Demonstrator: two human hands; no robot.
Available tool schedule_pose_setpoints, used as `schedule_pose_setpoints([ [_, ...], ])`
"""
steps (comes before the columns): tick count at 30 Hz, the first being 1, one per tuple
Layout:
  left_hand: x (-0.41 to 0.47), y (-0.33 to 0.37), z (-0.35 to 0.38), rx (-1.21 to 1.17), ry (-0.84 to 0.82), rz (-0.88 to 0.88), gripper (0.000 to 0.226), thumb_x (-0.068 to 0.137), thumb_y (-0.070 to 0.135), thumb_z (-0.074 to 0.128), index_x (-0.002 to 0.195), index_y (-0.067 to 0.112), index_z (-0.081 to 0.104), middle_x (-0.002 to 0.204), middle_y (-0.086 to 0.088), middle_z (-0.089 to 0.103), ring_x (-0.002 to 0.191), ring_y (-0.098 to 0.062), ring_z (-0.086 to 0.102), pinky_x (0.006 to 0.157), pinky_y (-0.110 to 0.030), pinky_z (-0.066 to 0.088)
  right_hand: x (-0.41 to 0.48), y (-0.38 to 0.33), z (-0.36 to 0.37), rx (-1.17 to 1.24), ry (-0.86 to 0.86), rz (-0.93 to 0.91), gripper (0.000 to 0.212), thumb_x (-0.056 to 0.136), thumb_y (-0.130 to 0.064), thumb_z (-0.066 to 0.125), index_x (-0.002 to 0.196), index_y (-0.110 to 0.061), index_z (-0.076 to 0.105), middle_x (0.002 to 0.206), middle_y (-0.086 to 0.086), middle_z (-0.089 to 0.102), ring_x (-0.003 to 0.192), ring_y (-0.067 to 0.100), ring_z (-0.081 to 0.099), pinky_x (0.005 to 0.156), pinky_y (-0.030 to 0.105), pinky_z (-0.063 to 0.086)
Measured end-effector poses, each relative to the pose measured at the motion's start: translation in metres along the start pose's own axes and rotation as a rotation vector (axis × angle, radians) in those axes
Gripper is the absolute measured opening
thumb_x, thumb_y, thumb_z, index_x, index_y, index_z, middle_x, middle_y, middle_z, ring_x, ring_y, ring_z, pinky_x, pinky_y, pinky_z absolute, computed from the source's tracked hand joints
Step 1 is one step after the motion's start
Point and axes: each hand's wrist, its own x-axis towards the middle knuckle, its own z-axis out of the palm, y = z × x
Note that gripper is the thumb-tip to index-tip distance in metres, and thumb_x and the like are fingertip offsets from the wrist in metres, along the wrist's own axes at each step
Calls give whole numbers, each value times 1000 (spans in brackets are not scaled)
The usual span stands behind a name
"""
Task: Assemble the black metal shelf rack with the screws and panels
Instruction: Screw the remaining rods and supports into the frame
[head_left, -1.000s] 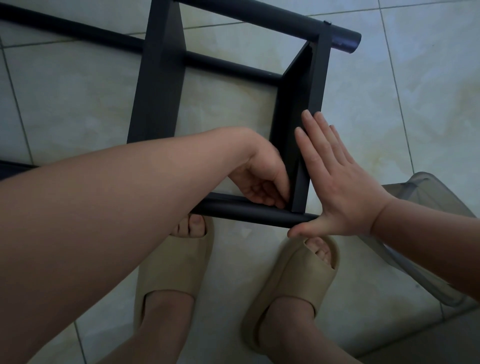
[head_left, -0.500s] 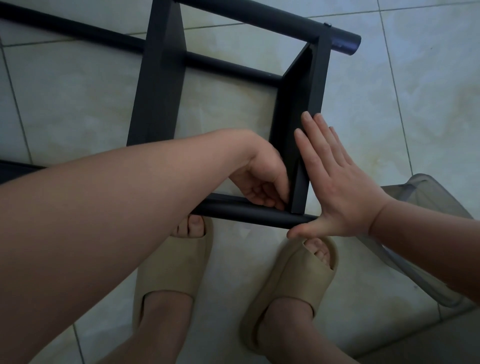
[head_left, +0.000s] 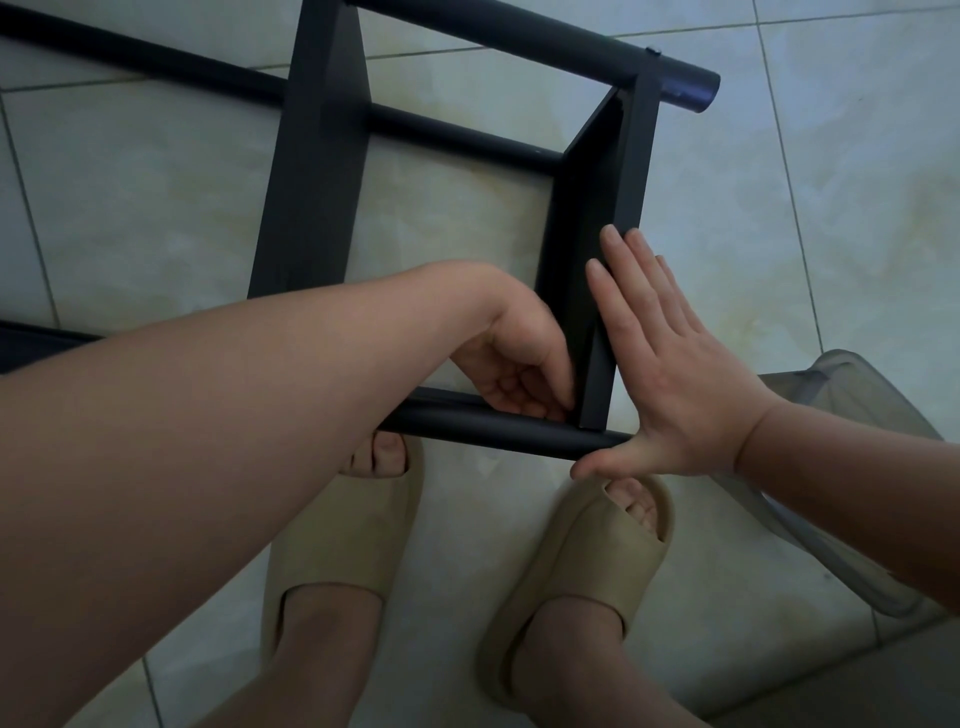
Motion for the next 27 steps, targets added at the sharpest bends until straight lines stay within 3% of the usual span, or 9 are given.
schedule_pose_setpoints([
  [10,0,-2,0,-82,-37,41,11,92,4,59,93,11,68,79,-2,67,71,-11,61,71,-23,53,0,0,0,3,-5,0,139,72,-99,36,159,6,5,167,25,-6,156,41,-9,126,59,6],
  [17,-1,-3,-1,4,-18,-6,11,92,11,63,103,12,66,81,0,67,71,-11,60,74,-23,50,1,0,-1,-2,-9,4,139,72,-99,35,159,6,5,167,25,-5,156,41,-9,126,59,7],
  [27,-1,-1,2,-48,-9,55,12,93,1,57,92,10,65,78,-3,64,70,-12,58,71,-22,51,1,0,0,10,-6,2,139,72,-98,37,159,6,5,167,26,-5,155,41,-10,126,59,7],
])
